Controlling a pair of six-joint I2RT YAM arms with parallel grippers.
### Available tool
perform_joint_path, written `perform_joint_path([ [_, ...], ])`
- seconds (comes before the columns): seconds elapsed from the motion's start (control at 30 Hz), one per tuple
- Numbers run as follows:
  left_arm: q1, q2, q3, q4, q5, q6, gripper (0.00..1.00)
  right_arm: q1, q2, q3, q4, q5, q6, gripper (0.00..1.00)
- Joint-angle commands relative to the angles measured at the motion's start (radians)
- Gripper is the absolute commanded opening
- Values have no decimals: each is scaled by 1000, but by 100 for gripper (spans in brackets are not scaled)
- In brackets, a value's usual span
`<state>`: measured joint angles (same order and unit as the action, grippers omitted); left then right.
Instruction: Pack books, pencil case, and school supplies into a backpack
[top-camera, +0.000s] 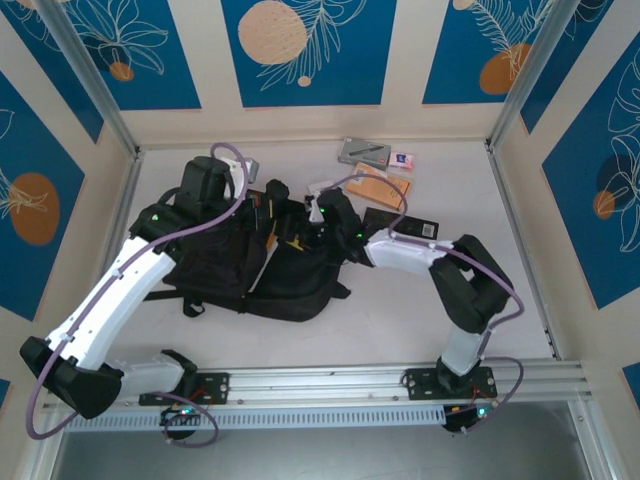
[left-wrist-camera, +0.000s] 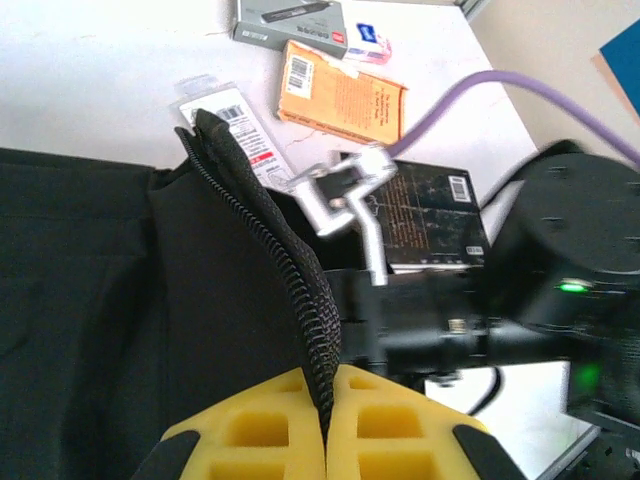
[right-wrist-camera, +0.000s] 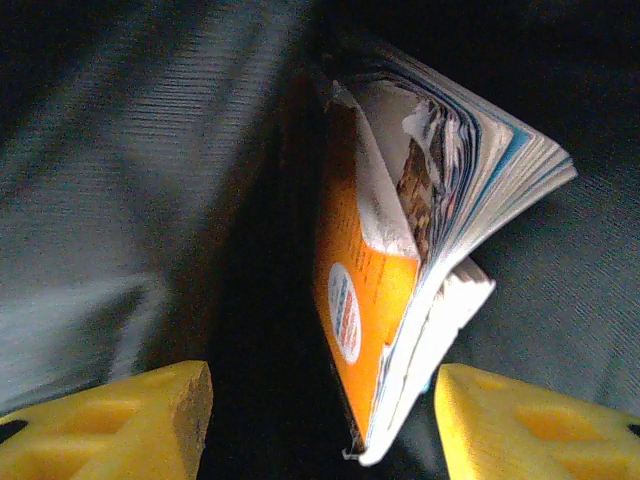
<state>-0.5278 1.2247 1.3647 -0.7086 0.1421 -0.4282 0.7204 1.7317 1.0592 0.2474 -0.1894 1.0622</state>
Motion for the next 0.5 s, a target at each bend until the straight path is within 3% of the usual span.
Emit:
perform_joint_path([
  [0.0, 18, -13, -24, 37, -35, -12, 0, -26, -82, -80, 32, -47, -55, 60],
  [0.07, 19, -9, -39, 36, -62, -17, 0, -40, -134, -117, 27, -47, -77, 59],
  [0.27, 61, 30, -61, -9, -279, -81, 2, -91, -301, -168, -109, 8, -181, 52],
  [0.47, 175, 62, -91, -6, -329, -161, 0, -219, -414, -234, -184, 45, -216, 51],
])
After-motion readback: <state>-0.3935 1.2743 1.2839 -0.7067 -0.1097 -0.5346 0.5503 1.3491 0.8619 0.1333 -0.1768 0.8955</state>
